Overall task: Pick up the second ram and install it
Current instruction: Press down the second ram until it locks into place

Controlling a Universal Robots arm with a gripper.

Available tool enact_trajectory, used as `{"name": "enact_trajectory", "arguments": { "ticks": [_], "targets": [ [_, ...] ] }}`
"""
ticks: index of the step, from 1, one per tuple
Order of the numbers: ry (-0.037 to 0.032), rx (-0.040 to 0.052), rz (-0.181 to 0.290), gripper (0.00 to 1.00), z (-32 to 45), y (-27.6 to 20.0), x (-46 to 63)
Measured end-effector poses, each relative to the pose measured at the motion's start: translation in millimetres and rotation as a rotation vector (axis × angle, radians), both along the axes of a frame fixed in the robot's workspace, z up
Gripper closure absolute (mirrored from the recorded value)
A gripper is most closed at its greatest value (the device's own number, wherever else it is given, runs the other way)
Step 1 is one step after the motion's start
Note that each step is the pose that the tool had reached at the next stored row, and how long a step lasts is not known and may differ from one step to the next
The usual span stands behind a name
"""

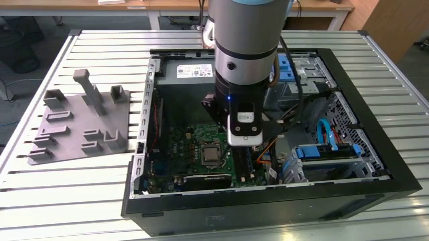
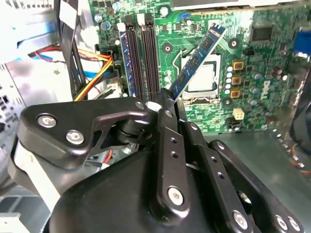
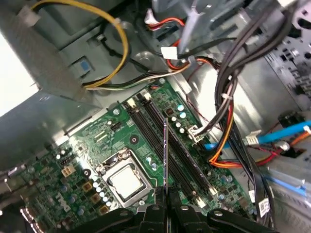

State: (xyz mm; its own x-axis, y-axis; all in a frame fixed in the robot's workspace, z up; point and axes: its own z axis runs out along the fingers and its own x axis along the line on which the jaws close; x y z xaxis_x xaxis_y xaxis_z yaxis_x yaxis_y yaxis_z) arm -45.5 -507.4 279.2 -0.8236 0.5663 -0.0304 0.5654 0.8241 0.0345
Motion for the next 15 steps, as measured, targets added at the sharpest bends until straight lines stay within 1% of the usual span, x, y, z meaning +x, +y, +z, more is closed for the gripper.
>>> {"name": "enact_trajectory", "arguments": {
  "ticks": [7, 13, 15],
  "targets": [
    [-0.0001, 0.0001, 0.128, 0.86, -1.1, 0.0, 0.0],
    [0.0003, -0.0021, 0.234, 0.86, -7.2, 0.0, 0.0],
    [0.0001, -0.0017, 0.27, 0.86, -10.5, 0.0, 0.0]
  ]
}}
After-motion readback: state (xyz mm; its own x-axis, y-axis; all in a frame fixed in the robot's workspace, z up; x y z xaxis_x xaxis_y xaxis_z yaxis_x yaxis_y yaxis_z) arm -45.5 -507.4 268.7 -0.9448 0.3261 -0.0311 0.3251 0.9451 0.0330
